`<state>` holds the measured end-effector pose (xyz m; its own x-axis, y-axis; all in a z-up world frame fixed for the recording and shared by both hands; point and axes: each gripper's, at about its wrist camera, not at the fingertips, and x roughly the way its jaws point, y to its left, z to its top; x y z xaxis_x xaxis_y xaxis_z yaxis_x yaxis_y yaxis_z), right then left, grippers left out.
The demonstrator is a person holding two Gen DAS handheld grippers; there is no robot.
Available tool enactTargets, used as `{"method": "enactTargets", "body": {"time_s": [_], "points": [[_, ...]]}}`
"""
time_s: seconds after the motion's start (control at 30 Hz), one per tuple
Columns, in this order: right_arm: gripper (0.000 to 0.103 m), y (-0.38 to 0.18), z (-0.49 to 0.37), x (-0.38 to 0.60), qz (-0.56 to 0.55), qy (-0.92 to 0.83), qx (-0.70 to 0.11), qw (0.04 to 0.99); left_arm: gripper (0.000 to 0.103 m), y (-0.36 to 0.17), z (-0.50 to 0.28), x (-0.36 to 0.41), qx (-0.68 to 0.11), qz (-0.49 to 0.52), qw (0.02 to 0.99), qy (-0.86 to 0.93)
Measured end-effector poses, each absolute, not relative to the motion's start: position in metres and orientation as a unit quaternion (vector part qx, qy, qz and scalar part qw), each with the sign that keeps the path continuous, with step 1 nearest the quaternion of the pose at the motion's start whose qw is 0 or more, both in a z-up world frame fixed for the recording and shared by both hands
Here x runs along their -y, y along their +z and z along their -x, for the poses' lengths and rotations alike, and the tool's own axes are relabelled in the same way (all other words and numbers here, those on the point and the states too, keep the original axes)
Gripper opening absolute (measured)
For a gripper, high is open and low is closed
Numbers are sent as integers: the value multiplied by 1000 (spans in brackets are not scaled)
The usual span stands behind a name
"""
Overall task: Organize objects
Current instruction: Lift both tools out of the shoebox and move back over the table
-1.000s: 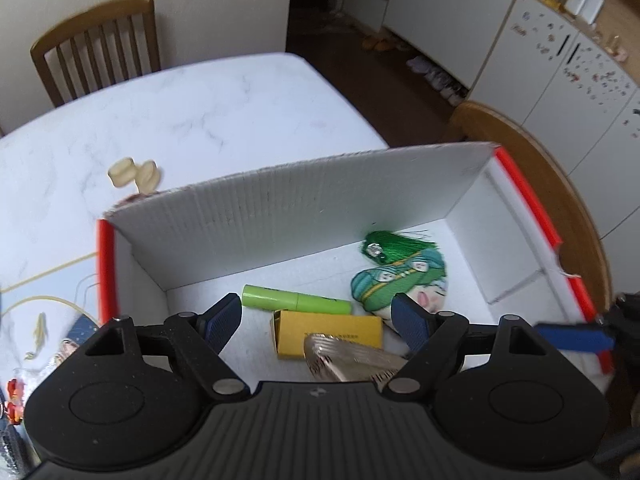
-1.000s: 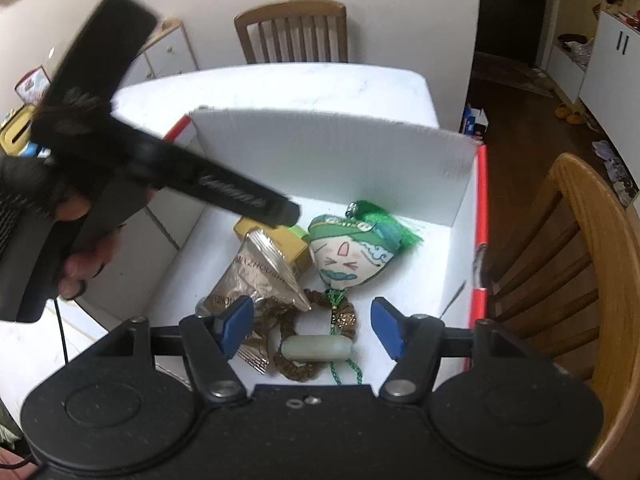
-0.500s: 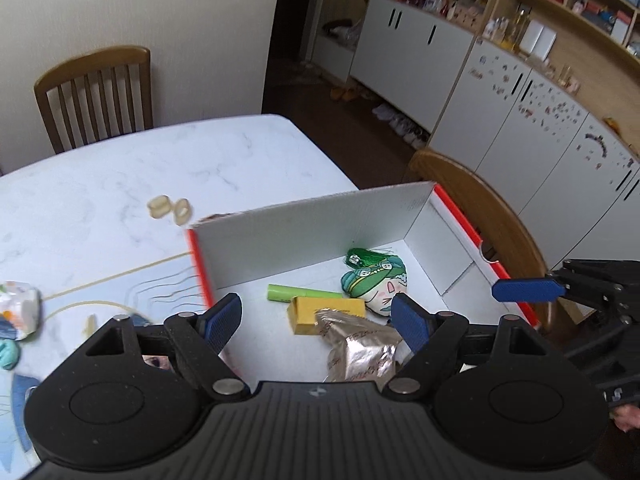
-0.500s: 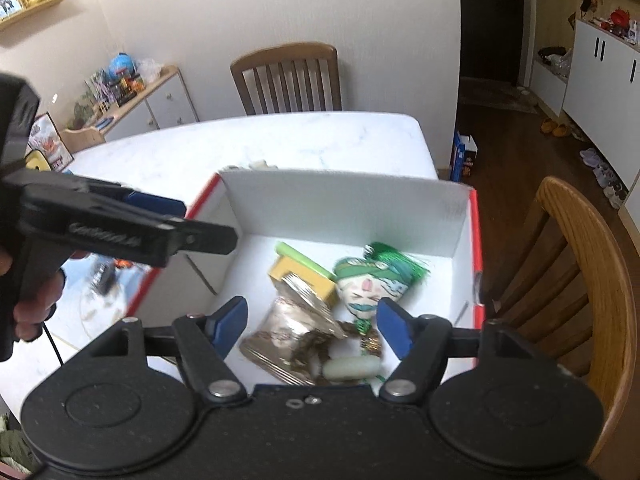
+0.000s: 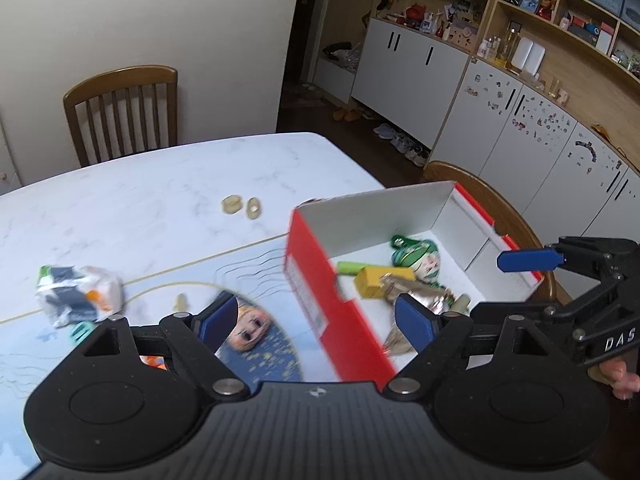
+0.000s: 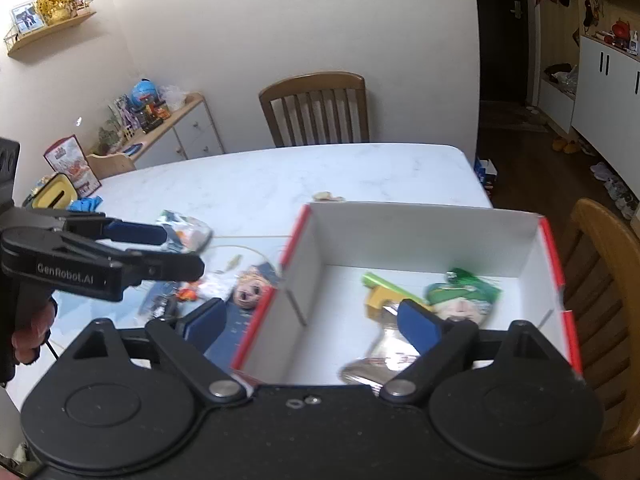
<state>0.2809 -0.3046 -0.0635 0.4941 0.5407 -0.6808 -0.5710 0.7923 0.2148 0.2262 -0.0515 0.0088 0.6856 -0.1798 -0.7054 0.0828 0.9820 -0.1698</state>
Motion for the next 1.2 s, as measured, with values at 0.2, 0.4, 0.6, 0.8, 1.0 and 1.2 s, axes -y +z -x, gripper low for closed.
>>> {"method": "enactTargets", "body": {"time_s": [0.2, 0.4, 0.6, 0.8, 1.0, 1.2], "points": [[93, -64, -269, 271, 20, 320, -387, 864, 103, -2, -202, 18, -381, 59, 919, -80], [93, -69, -263, 237, 20, 317, -394, 863, 103, -22, -184, -17, -373, 72, 921, -80], [92, -79, -264, 200, 22, 314, -406, 858, 103, -44, -171, -44, -368, 62, 925, -75], [92, -89, -265, 161, 26, 317, -415, 852, 103, -70, -166, -62, -371, 54, 926, -54], [88, -107, -275, 122, 44, 307, -430, 848, 103, -94, -165, -65, -372, 37, 926, -46], [83, -136, -301, 106, 20, 255, -468, 846, 103, -110, -169, -67, -368, 38, 928, -43]]}}
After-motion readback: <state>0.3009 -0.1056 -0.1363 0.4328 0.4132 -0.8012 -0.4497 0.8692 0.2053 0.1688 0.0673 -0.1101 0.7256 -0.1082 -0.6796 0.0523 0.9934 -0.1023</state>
